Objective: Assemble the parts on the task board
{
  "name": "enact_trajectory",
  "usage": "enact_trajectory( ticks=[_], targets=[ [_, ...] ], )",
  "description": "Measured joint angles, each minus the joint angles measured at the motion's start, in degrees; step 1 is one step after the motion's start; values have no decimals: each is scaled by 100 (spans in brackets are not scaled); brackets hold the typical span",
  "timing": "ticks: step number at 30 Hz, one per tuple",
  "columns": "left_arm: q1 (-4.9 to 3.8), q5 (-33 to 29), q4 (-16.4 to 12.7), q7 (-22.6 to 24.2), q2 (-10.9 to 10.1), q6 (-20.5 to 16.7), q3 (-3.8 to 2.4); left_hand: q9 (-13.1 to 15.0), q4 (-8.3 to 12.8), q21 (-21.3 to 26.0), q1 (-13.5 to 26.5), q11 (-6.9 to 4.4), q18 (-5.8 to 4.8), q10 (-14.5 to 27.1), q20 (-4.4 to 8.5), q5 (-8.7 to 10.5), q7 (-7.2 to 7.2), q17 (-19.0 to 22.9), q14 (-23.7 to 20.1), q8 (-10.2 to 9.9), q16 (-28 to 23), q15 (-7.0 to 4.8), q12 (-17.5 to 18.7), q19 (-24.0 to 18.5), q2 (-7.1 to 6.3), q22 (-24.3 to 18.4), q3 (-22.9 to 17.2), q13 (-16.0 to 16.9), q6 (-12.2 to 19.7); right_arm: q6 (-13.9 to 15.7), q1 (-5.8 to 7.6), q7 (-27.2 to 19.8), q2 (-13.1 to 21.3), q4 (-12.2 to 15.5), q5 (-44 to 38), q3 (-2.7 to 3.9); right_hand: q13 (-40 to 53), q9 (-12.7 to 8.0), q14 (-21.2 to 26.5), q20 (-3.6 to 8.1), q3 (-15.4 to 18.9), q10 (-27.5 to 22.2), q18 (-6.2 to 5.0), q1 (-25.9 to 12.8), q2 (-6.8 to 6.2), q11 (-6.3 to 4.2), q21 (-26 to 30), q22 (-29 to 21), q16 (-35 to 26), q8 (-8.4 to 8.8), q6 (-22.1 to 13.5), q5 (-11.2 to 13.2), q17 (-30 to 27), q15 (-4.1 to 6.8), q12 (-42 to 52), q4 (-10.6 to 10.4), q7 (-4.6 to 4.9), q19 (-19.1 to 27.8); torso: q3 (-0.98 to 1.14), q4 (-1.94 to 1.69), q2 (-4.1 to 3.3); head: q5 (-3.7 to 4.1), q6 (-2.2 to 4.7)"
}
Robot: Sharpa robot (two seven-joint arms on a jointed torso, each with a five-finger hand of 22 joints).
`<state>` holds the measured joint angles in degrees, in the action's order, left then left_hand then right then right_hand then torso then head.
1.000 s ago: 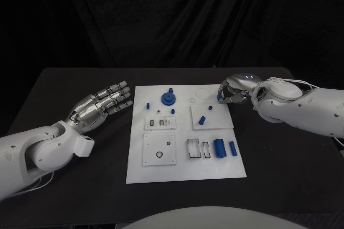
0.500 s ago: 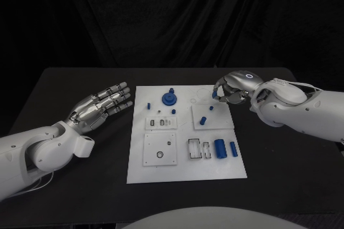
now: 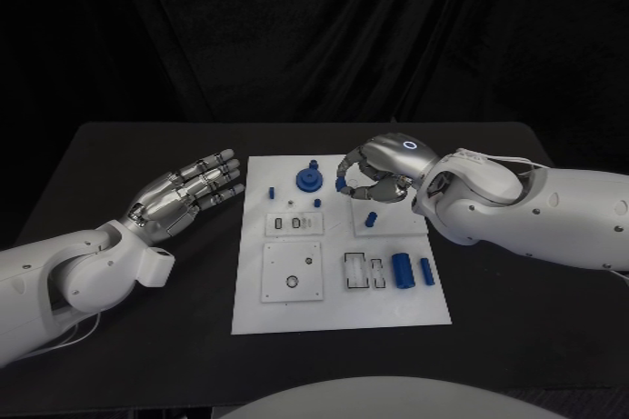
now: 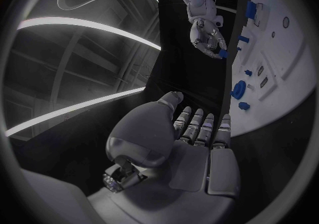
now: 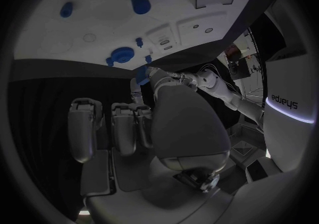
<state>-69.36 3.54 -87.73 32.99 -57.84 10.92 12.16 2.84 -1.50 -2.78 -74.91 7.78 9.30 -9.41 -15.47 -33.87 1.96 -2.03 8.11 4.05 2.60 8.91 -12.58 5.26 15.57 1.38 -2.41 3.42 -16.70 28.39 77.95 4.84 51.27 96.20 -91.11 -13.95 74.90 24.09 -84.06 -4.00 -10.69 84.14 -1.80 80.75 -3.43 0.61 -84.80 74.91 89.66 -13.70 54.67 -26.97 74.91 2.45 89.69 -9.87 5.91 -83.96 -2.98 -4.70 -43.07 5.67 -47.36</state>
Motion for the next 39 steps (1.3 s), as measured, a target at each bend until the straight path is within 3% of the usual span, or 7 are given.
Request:
enact_trajectory(
  ticks=[7,15,39],
  targets=[
    [0,0,4,-2,21,0,0,0,0,0,0,0,0,0,0,0,0,0,0,0,0,0,0,0,0,0,0,0,0,-284,-121,178,-366,-103,-47,-7,0,0,0,0,-24,-22,0,-23,-23,22,0,0,0,6,9,-51,0,0,0,24,9,0,-1,-2,-2,-31,7],
    [0,0,24,-10,59,0,0,0,0,0,0,0,0,0,0,0,0,0,0,0,0,0,0,0,0,0,0,0,0,-530,-205,506,-681,-240,-229,-4,0,0,0,0,-71,-2,0,-24,-82,42,0,-1,0,22,9,-165,0,0,0,39,9,0,-1,-1,-2,-44,-39],
    [3,0,64,-38,96,7,0,0,0,0,23,0,0,0,0,0,0,0,0,0,0,0,-24,0,-23,0,0,0,0,-893,-321,911,-1012,-448,-405,-3,0,3,1,0,-70,-22,0,-39,-143,62,0,3,0,73,8,-210,0,0,0,39,8,0,-3,9,-3,-46,-65]
  ],
)
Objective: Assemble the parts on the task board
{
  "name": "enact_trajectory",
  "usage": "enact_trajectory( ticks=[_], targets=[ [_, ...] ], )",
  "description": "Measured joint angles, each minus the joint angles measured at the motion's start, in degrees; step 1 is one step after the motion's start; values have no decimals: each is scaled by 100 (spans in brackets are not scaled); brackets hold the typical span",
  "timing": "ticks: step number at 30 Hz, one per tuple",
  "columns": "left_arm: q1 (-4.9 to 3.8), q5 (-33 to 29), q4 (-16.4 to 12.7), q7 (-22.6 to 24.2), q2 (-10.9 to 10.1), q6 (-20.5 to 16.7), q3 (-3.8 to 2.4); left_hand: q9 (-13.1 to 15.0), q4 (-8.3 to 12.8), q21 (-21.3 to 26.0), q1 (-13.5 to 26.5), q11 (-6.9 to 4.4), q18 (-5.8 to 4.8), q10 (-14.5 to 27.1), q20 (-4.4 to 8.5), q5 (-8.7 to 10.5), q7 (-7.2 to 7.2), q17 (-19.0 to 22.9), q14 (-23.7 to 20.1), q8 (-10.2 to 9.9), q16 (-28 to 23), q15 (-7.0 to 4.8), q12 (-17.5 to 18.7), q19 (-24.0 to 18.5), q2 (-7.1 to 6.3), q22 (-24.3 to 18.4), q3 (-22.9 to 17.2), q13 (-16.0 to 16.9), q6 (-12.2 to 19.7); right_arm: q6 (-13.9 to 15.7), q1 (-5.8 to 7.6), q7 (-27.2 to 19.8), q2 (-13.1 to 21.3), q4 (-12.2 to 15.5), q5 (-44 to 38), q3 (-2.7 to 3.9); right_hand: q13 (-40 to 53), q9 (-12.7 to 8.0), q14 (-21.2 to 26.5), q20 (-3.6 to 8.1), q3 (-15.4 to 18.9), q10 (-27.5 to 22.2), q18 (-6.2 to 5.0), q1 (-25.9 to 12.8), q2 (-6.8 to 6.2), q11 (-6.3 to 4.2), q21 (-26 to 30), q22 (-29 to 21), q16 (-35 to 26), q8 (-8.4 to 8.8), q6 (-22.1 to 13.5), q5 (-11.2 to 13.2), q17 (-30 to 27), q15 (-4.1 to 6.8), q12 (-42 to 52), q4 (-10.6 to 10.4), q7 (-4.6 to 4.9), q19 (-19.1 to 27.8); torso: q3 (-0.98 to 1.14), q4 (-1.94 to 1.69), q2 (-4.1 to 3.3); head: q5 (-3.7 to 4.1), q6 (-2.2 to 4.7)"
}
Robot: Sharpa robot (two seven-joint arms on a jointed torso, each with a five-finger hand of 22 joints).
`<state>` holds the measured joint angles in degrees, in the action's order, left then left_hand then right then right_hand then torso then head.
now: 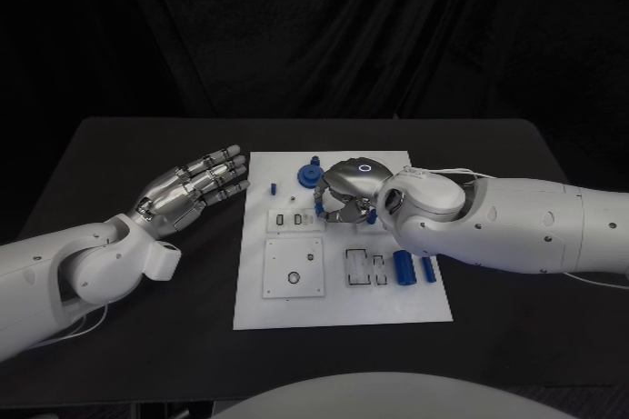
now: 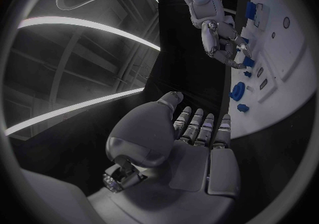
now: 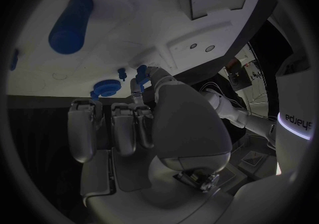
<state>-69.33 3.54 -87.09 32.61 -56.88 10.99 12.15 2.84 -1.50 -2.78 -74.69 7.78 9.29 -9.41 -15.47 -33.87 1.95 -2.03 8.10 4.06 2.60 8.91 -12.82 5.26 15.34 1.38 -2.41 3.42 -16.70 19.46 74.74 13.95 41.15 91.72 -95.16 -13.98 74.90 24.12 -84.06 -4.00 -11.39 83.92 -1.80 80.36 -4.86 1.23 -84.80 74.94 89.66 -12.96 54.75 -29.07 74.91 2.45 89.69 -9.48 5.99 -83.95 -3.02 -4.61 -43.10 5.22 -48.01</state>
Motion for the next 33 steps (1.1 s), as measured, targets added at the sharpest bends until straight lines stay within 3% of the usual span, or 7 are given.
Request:
enact_trajectory(
  ticks=[4,5,8,15,27,33],
  targets=[
    [1,0,6,-3,3,2,0,0,0,0,0,0,0,0,0,0,0,0,0,0,0,0,0,0,0,0,0,0,0,-31,-19,25,-26,-20,-5,0,0,13,21,0,-33,0,0,0,0,0,0,0,0,34,0,145,0,-21,0,33,0,0,-1,0,0,-5,0],
    [1,0,7,-4,3,3,0,0,0,0,0,0,0,0,0,0,0,0,0,0,0,0,0,0,0,0,0,0,0,-38,-24,30,-33,-24,-6,0,0,172,5,0,-33,16,0,0,0,16,0,0,0,46,0,215,0,-37,0,33,0,0,-1,-1,0,-5,0],
    [3,0,12,-7,6,5,0,0,0,0,0,0,0,0,0,0,0,0,0,0,0,0,0,0,0,0,0,0,0,-49,-30,39,-52,-33,-8,5,4,288,1,-34,-33,8,0,-44,-29,33,16,0,0,83,-2,450,0,-42,0,33,1,-8,-1,-1,0,-5,0],
    [9,0,19,-12,10,11,0,0,24,0,0,0,0,0,0,0,0,0,0,0,0,0,0,0,0,0,-24,0,0,-64,-43,47,-74,-53,-13,11,5,296,5,-42,-49,21,0,-130,-18,62,59,-1,0,183,-105,783,0,-77,0,47,46,0,-2,-2,1,-5,-7],
    [18,0,27,-14,6,17,0,0,24,0,0,0,0,0,0,0,0,0,0,0,0,0,0,0,0,0,-24,-5,0,-121,-68,49,-90,-71,-15,-1,4,26,5,-83,87,1,0,-248,-74,83,115,-2,0,579,-588,1462,0,-77,0,13,131,0,-1,-2,0,4,-14],
    [20,0,27,-15,-1,17,0,0,24,0,0,0,0,0,0,0,0,0,0,0,0,0,0,0,0,0,-24,-5,0,-118,-68,23,-85,-81,-15,0,3,-177,5,-82,389,1,0,-441,-267,82,138,-2,0,822,-1007,2097,0,-77,0,-166,97,0,-1,-2,0,5,-19]
  ],
)
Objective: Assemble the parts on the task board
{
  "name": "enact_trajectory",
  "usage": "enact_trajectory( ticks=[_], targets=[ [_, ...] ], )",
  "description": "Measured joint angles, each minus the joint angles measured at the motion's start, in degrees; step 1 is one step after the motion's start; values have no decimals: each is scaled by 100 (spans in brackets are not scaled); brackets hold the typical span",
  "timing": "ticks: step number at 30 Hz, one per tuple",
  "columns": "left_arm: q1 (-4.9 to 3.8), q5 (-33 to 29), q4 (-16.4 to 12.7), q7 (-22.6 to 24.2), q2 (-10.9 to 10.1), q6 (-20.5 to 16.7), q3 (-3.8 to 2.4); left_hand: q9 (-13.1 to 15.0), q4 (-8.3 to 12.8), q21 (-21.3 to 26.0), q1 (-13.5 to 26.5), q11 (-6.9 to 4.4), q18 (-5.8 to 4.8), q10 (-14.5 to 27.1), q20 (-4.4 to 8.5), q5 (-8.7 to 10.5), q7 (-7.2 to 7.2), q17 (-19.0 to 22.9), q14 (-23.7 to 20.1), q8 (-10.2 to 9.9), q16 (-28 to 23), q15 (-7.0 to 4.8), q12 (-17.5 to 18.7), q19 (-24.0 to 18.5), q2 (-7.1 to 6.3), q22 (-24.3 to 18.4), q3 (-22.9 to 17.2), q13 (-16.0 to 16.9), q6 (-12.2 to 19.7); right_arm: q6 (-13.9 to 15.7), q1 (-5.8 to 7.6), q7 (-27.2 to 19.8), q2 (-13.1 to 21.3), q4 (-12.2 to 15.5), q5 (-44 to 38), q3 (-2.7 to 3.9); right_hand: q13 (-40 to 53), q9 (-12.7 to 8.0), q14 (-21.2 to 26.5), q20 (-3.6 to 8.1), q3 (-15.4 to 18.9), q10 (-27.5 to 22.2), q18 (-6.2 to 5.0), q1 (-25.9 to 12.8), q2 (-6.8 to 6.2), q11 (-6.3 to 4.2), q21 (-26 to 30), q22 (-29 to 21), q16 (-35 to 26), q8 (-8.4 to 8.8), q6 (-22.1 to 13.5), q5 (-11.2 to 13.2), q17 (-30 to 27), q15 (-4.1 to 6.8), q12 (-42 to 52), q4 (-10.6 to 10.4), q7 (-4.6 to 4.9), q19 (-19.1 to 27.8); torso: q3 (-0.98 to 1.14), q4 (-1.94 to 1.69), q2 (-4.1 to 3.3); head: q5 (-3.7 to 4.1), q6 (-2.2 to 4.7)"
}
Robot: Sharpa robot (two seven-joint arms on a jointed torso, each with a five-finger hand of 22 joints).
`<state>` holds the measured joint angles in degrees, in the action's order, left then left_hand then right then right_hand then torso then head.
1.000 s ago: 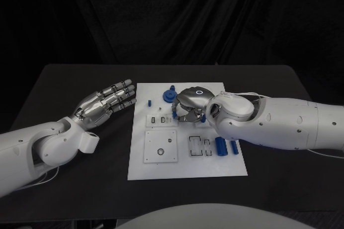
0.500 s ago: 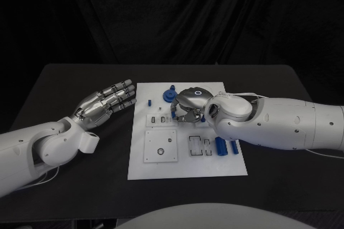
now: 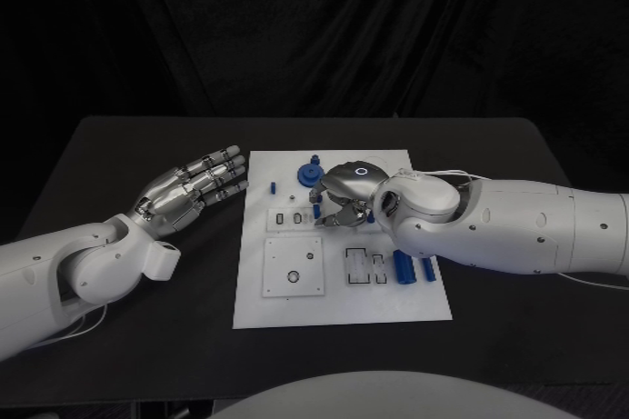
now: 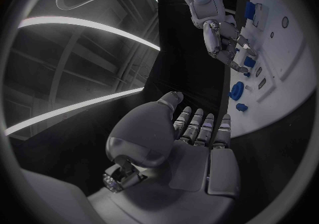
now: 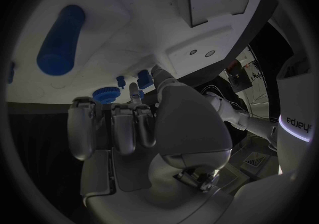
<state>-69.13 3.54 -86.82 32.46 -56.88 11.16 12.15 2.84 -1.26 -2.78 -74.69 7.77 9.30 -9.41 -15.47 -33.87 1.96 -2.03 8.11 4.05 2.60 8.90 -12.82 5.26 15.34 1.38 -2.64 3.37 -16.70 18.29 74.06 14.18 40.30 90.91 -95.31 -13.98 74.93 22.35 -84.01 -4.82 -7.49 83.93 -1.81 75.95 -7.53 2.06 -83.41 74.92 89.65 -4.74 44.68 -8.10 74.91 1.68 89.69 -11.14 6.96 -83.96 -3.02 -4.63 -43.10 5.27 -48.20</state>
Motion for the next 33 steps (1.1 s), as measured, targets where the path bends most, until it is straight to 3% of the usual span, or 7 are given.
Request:
enact_trajectory(
  ticks=[5,11,17,21,26,29,33],
  targets=[
    [1,0,-7,1,-15,-3,0,0,0,0,0,0,0,0,0,0,0,0,0,0,0,0,0,0,0,0,0,0,0,126,0,-77,50,5,0,0,0,-223,0,0,243,12,0,119,-253,-12,0,0,0,65,-296,429,0,0,0,-507,-24,0,2,2,1,0,-3],
    [2,0,-83,30,-75,-87,0,0,36,-2,35,0,0,0,-25,0,34,0,0,27,0,0,-48,25,-35,10,-36,0,-34,627,1,-263,255,141,0,11,-1,-284,0,0,255,12,0,139,-262,-12,0,-1,0,65,-336,429,0,0,0,-560,-24,0,2,2,1,-41,65],
    [-4,0,-329,61,-222,-291,-2,8,36,-1007,159,285,-1,-562,-104,-68,179,-307,1185,83,824,181,-967,1753,-159,444,-335,160,-179,1127,220,-533,641,418,66,17,-1,-383,0,0,-11,11,1,683,82,-54,60,-1,-68,-15,-252,-387,0,0,-29,-371,-65,0,2,7,2,-90,208],
    [-70,37,-380,60,-266,-424,2,37,40,-1344,158,421,-1,-974,-95,-77,268,-502,1847,149,1487,234,-1501,2270,-236,582,-518,340,-393,1299,436,-737,857,485,225,28,-1,-421,0,0,-97,11,0,843,191,-54,111,-1,-115,-60,-190,-699,0,0,-52,-284,-64,0,3,5,4,-126,318],
    [-353,414,-121,-129,-105,-574,5,119,189,-1896,40,675,-54,-2021,-59,766,601,-833,2705,299,2469,326,-2221,2929,-497,832,-915,686,-900,1453,632,-1130,1122,441,523,7,-1,-456,0,21,-65,11,0,806,269,-54,209,-1,-181,-247,191,20,0,0,-133,-412,-94,-21,12,12,46,-177,467],
    [-528,776,85,-360,70,-646,1,291,-256,-2352,237,516,-53,-2527,5,1488,756,-1199,3085,586,3261,158,-2657,3398,-691,1060,-778,1004,-1789,1549,690,-1362,1219,368,650,-9,-1,-476,-4,36,-28,-10,1,764,312,-75,171,-2,-181,-282,310,143,0,38,-133,-489,-108,-6,27,18,137,-209,453],
    [-694,1402,319,-658,307,-770,0,476,-1033,-3041,310,202,6,-2989,207,1998,818,-2049,3506,729,4689,-140,-3559,4034,-835,1470,-361,1873,-2273,1675,725,-1616,1269,250,764,-16,-1,-486,-5,42,-10,-10,0,727,348,-74,154,-2,-156,-310,389,149,0,38,-132,-514,-106,0,66,41,320,-287,337]
  ],
)
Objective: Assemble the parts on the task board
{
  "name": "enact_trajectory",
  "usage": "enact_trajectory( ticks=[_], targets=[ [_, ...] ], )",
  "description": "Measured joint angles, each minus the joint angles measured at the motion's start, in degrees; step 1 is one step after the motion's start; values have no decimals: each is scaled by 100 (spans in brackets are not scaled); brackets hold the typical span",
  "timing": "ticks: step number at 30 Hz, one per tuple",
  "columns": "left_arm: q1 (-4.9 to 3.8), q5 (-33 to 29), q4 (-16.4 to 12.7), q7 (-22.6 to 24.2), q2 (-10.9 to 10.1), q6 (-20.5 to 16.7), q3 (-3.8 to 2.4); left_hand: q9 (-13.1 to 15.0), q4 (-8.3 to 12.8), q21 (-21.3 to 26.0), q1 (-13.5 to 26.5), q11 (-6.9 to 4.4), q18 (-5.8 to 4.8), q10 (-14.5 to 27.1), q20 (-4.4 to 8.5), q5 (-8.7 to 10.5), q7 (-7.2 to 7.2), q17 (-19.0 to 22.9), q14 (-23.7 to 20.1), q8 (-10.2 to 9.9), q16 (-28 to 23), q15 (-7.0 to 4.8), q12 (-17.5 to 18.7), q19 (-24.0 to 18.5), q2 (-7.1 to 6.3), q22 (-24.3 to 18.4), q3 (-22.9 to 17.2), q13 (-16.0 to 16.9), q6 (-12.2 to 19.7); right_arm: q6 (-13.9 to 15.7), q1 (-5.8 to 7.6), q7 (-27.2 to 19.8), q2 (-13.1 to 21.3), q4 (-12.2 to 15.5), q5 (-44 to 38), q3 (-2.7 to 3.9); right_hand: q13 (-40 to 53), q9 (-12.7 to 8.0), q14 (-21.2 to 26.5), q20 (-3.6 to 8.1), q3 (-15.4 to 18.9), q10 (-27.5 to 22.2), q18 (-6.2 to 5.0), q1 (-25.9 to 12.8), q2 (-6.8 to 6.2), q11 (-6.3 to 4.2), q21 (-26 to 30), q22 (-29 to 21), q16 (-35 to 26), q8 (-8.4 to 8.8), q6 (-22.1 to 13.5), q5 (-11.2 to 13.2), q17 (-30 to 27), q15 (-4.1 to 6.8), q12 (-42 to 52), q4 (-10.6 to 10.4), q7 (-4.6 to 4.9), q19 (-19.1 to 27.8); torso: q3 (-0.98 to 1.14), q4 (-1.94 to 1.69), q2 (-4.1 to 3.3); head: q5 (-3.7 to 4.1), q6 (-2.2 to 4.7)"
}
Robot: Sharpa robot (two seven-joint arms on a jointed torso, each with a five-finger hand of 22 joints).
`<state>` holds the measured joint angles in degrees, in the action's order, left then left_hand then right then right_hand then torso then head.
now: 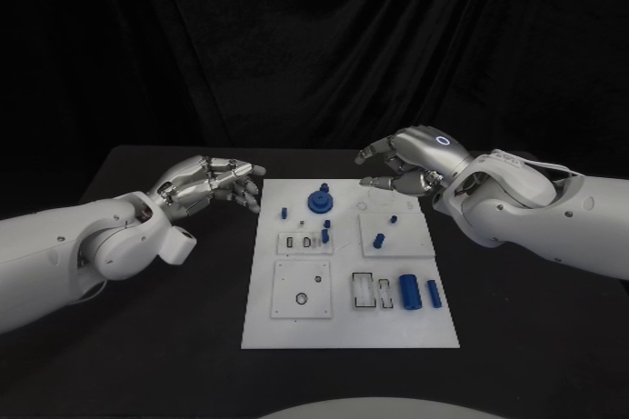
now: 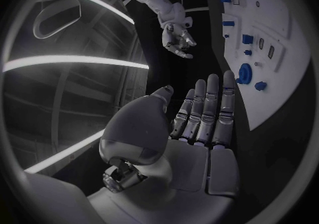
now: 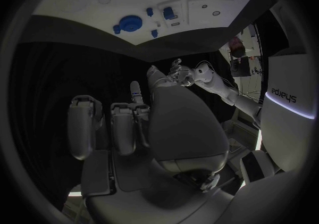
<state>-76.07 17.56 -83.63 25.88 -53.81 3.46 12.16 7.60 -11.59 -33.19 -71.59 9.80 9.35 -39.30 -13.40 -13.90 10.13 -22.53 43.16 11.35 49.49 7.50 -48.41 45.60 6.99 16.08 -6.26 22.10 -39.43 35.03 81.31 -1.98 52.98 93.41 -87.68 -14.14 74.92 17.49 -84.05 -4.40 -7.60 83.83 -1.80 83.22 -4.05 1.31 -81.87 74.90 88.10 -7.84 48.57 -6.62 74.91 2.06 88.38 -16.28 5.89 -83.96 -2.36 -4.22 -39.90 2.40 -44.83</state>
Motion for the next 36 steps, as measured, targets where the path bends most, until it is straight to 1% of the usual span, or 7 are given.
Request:
enact_trajectory(
  ticks=[4,7,10,13,18,30,36],
  targets=[
    [-186,889,163,-305,313,-222,-1,302,-415,-1180,-363,-354,44,-1007,331,111,-17,-1720,870,212,1933,-330,-1530,416,-8,813,292,1766,-630,54,17,-161,13,-140,76,0,0,-13,0,0,17,0,0,0,0,0,-24,0,0,-88,200,71,0,0,22,-17,22,0,38,24,178,-113,-120],
    [-329,1764,177,-627,505,-395,-3,547,-405,-1988,-686,-500,44,-2633,477,189,-161,-3822,2423,372,3091,-510,-2768,534,42,1428,203,3876,-919,49,17,-233,-7,-274,115,-3,0,-32,0,0,49,0,0,0,0,0,-24,2,1,-98,249,178,0,0,22,-15,32,0,72,44,284,-221,-190],
    [-451,2646,201,-1059,733,-483,-5,815,-388,-3272,-749,-368,-64,-3915,606,377,-271,-5127,3880,576,3865,-612,-3554,1401,20,3088,188,5220,-1130,33,17,-291,-44,-421,143,-5,0,-34,0,0,49,0,0,0,0,0,-24,5,0,-98,249,178,0,0,22,-15,32,0,98,68,365,-341,-235],
    [-523,3334,286,-1572,1038,-471,-5,1143,-408,-4255,-648,-680,-327,-4458,680,557,-372,-5236,4063,804,4033,-712,-4140,2232,-18,4496,322,5302,-1232,7,17,-329,-66,-564,164,-5,0,-40,0,0,49,0,0,-23,23,0,-24,4,0,-99,249,178,0,0,22,-15,32,0,124,88,422,-408,-265],
    [-570,4027,476,-2533,1549,-298,-5,1974,-442,-4942,-18,-816,-458,-4466,803,774,-503,-5243,4078,1363,4036,-833,-4140,2984,-44,5643,681,5279,-1317,-58,12,-366,-111,-726,184,-5,-1,-61,0,0,49,0,0,-54,53,0,-24,4,0,-98,249,178,0,-1,22,-15,32,0,168,107,492,-454,-322],
    [-589,4576,857,-4721,2332,397,-4,3035,-384,-5303,714,-990,-635,-4474,1001,807,-666,-5242,4078,1643,4036,-1017,-4140,3705,15,5887,943,5284,-1359,-188,-98,-395,-140,-881,204,-6,-1,-88,0,0,48,0,0,-75,75,0,-24,3,0,-98,249,152,0,-1,22,-14,32,0,267,197,600,-532,-502],
    [-589,4654,920,-5281,2582,522,-3,3336,-431,-5303,977,-1064,-634,-4465,1062,807,-746,-5241,4070,1669,4036,-1091,-4140,3766,50,5887,1021,5284,-1484,-220,-146,-393,-93,-930,207,-8,-1,-93,0,0,48,0,0,-75,75,1,-24,3,0,-98,249,111,0,-1,22,-14,32,0,281,248,603,-602,-517]
  ],
)
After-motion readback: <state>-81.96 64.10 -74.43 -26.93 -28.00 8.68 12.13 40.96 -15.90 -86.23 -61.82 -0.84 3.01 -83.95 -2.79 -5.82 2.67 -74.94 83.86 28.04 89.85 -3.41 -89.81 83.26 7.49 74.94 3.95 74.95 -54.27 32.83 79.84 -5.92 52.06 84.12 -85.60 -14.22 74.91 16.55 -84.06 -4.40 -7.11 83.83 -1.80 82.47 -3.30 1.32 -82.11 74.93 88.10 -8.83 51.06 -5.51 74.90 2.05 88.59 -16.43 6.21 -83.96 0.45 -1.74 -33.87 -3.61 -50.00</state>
